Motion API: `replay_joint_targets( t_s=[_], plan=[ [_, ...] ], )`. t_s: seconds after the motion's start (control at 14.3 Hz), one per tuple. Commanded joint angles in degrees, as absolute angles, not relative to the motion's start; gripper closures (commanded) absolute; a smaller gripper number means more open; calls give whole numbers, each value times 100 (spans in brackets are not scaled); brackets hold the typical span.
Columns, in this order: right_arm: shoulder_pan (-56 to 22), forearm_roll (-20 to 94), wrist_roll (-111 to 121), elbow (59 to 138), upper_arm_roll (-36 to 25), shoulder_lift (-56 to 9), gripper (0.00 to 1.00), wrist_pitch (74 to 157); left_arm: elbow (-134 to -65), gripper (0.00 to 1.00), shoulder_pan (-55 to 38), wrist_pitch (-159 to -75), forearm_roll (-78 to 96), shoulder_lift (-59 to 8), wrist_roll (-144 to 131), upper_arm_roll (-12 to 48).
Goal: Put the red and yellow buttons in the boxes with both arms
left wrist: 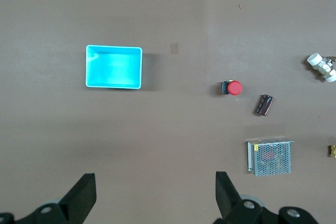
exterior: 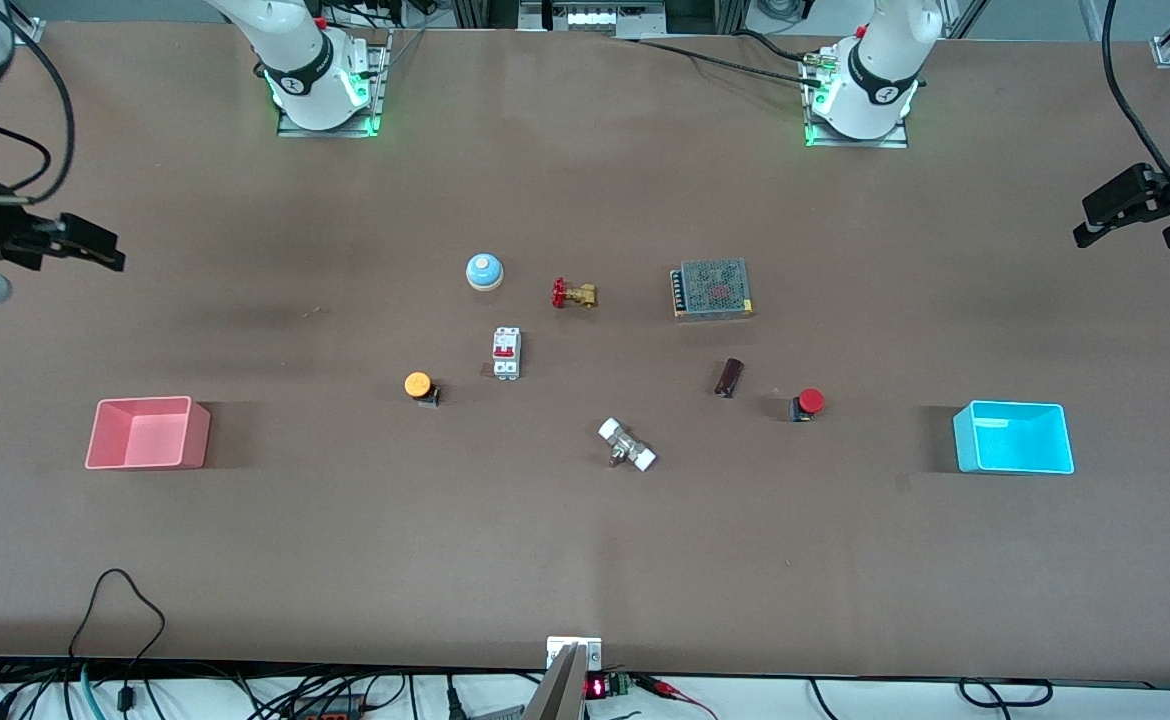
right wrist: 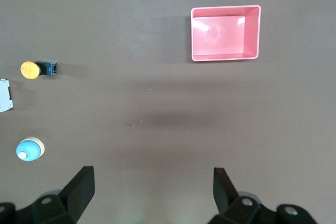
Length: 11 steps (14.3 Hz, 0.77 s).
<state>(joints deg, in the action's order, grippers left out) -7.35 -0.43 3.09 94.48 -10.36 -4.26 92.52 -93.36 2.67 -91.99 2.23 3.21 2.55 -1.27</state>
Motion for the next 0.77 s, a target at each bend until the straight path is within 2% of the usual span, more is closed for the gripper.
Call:
replay_joint_targets(
  t_s=[0.0,0.42,0.7],
  plan=[
    [-826,-70,316,9422,-1011,-702,0,9430,-9431,0,316,-9193,299,404,387,-97],
    [-1458,227,-290,9396,-976,-1300,0,10027,-9448,0,316,-9202,299,387,387,-97],
    [-2160,255,-1088,9387,-976,-1871,0,10791,-9448,0,308,-9202,299,387,378,-88]
  ],
)
